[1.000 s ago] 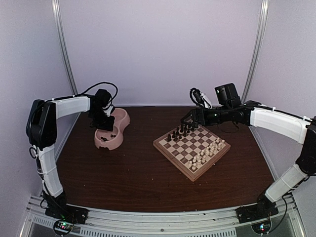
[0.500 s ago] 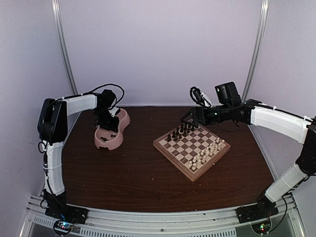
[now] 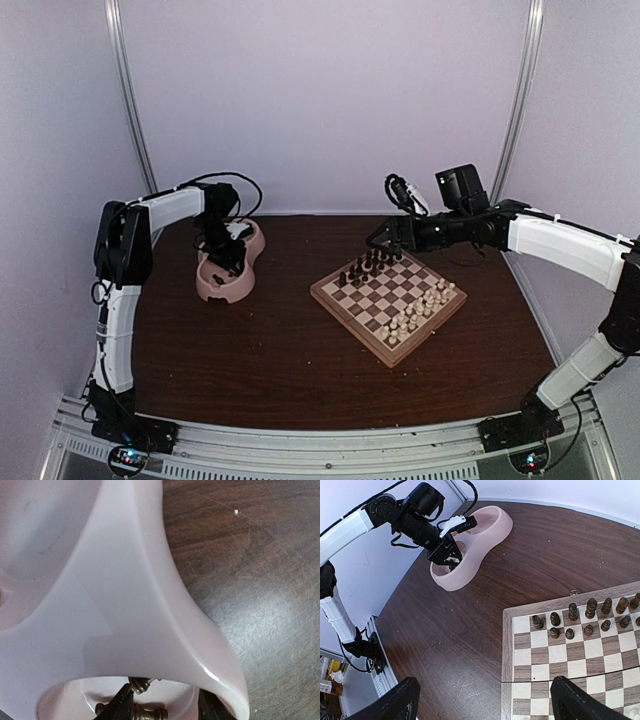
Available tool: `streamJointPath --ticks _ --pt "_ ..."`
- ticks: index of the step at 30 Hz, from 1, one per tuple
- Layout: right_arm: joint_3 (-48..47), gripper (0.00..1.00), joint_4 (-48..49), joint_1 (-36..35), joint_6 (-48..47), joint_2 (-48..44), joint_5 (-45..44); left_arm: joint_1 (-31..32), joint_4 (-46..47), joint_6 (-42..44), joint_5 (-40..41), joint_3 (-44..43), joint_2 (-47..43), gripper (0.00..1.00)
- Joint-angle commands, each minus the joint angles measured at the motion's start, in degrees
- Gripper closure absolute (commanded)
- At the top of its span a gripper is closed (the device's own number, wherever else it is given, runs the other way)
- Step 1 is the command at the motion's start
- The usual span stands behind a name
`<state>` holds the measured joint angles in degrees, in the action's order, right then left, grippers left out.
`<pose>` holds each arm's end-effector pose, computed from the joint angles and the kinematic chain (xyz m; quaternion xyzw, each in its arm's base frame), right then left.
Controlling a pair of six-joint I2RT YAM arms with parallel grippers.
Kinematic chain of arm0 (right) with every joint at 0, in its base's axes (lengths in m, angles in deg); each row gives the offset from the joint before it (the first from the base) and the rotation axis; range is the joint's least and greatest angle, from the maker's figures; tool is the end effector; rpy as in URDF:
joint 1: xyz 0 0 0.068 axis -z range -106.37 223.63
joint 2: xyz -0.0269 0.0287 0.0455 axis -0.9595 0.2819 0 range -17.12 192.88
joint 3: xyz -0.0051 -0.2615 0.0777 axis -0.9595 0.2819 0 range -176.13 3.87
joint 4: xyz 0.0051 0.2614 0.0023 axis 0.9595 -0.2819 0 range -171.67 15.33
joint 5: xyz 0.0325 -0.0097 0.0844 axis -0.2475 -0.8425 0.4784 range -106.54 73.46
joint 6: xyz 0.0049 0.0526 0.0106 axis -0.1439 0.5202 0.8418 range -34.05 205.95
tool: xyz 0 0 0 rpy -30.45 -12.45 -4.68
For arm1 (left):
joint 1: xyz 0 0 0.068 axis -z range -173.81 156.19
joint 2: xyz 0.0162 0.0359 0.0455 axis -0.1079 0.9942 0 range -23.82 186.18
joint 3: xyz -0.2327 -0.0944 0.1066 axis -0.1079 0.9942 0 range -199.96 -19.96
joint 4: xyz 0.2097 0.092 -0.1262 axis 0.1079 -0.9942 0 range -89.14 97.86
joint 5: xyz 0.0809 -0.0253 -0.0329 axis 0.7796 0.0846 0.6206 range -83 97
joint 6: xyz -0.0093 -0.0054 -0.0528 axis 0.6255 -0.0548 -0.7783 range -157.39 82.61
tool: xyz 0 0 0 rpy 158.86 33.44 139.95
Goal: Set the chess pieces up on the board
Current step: Pick up the pawn from the storage box.
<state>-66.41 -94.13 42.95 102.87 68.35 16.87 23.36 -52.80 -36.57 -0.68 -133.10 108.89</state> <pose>0.2795 0.1886 0.3115 -0.2341 0.8261 0.4125 0.3043 0.4463 -0.1427 0.1743 0.1610 0.9810 -0.0781 0.0746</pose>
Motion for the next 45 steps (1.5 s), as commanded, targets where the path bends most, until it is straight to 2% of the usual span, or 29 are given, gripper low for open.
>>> streamJointPath --ticks 1,6,18,22,31,34,38,45 --pt "-1.43 0.06 0.58 -0.09 0.67 -0.48 0.08 -0.73 -4.97 3.85 1.42 -3.2 1.82 0.55" --pt "-1.34 0.06 0.76 -0.09 0.89 -0.43 0.38 -0.82 -5.38 5.65 3.96 -4.2 3.6 0.53" --pt "-1.5 0.06 0.9 -0.09 1.11 -0.34 0.33 -0.76 -6.0 7.95 2.25 -4.61 5.87 0.54" --pt "-1.48 0.06 1.02 -0.09 1.17 -0.23 0.26 -0.75 -6.02 8.56 0.22 -4.5 5.92 0.63" --pt "-1.48 0.06 1.4 -0.09 1.44 0.09 0.56 -0.73 -1.91 5.38 1.95 -0.46 0.99 0.8" --pt "-1.35 0.06 1.62 -0.09 1.51 0.21 0.54 -0.73 1.23 0.9 3.77 2.86 -1.73 0.86" --pt "-1.35 0.06 2.14 -0.08 1.78 0.61 1.15 -0.73 9.36 -4.15 3.81 12.97 -8.54 0.88" --pt "-1.74 0.06 3.07 -0.08 2.2 1.29 2.08 -0.73 18.72 -5.94 2.31 25.36 -18.65 0.92"
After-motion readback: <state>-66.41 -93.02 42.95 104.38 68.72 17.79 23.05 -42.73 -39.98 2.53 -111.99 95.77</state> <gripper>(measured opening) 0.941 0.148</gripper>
